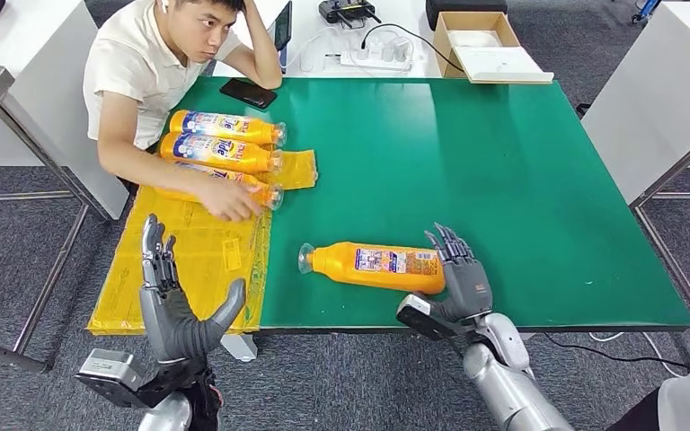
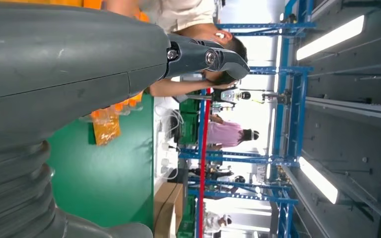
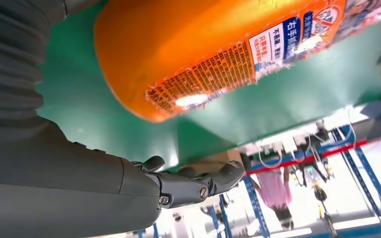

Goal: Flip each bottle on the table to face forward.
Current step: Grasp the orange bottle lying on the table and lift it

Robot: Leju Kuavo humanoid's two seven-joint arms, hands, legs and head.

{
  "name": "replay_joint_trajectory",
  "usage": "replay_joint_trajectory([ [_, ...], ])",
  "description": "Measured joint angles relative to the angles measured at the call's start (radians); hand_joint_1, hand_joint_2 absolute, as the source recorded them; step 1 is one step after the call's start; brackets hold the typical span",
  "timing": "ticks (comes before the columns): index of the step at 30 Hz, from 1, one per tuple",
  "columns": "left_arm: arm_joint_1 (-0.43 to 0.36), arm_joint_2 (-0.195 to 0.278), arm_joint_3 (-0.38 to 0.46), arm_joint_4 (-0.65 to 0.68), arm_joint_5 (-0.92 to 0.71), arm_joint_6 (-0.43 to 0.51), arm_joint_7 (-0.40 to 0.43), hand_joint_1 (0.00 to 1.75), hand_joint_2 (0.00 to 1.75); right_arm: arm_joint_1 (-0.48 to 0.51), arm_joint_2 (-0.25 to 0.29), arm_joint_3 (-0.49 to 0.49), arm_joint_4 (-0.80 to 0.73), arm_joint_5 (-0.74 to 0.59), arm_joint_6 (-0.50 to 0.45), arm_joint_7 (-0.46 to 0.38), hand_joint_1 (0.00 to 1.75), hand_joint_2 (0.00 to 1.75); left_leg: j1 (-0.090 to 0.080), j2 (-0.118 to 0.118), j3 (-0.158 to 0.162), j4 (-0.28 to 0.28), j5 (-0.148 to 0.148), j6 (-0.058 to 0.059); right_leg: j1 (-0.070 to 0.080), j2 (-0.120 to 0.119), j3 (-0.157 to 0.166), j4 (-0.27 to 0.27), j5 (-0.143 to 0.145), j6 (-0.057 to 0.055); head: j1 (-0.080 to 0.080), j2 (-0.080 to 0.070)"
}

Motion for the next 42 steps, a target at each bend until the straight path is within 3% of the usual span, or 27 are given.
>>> replay_joint_trajectory([
  [8, -0.039, -0.003, -0.041, 0.03, 0.071, -0.056, 0.102, 0.0, 1.75, -0.058, 0.011, 0.05, 0.112, 0.079, 0.029, 0.085, 0.0, 1.75, 0.0, 0.001, 0.0, 0.0, 0.0, 0.0, 0.0, 0.0, 0.0, 0.0, 0.0, 0.0, 0.0, 0.0],
  [18, -0.055, -0.002, -0.072, 0.07, 0.066, -0.081, 0.162, 0.0, 1.75, -0.115, 0.017, 0.11, 0.17, 0.098, 0.13, 0.14, 0.0, 1.75, 0.0, 0.004, 0.002, 0.0, 0.0, 0.0, 0.0, 0.001, 0.001, 0.0, 0.0, 0.0, 0.0, 0.0],
  [19, -0.058, -0.002, -0.075, 0.074, 0.066, -0.085, 0.166, 0.0, 1.75, -0.122, 0.017, 0.114, 0.174, 0.099, 0.152, 0.151, 0.16, 1.75, 0.0, 0.005, 0.003, 0.0, 0.0, 0.0, 0.0, 0.002, 0.001, 0.0, 0.001, 0.0, 0.0, 0.0],
  [22, -0.067, -0.001, -0.08, 0.085, 0.066, -0.096, 0.175, 0.0, 1.75, -0.146, 0.017, 0.127, 0.19, 0.1, 0.23, 0.182, 1.46, 1.75, 0.0, 0.007, 0.006, 0.0, 0.0, 0.0, 0.0, 0.003, 0.003, -0.001, 0.001, 0.0, 0.0, 0.0],
  [23, -0.069, -0.001, -0.08, 0.089, 0.066, -0.099, 0.178, 0.0, 1.75, -0.154, 0.016, 0.132, 0.195, 0.099, 0.256, 0.188, 1.74, 1.75, 0.0, 0.008, 0.007, 0.0, -0.001, 0.0, 0.0, 0.004, 0.004, -0.001, 0.001, 0.0, 0.0, 0.0],
  [28, -0.08, -0.001, -0.08, 0.104, 0.068, -0.113, 0.186, 0.0, 1.75, -0.184, 0.005, 0.153, 0.218, 0.086, 0.34, 0.191, 1.75, 1.75, 0.0, 0.01, 0.013, 0.0, -0.001, -0.001, 0.0, 0.006, 0.008, -0.001, 0.001, 0.0, 0.0, 0.0],
  [42, -0.089, 0.0, -0.08, 0.119, 0.078, -0.127, 0.197, 0.0, 1.75, -0.204, -0.009, 0.172, 0.247, 0.077, 0.358, 0.208, 1.75, 1.75, 0.0, 0.01, 0.016, 0.0, -0.002, -0.001, 0.0, 0.007, 0.012, -0.001, 0.001, 0.0, 0.0, 0.0],
])
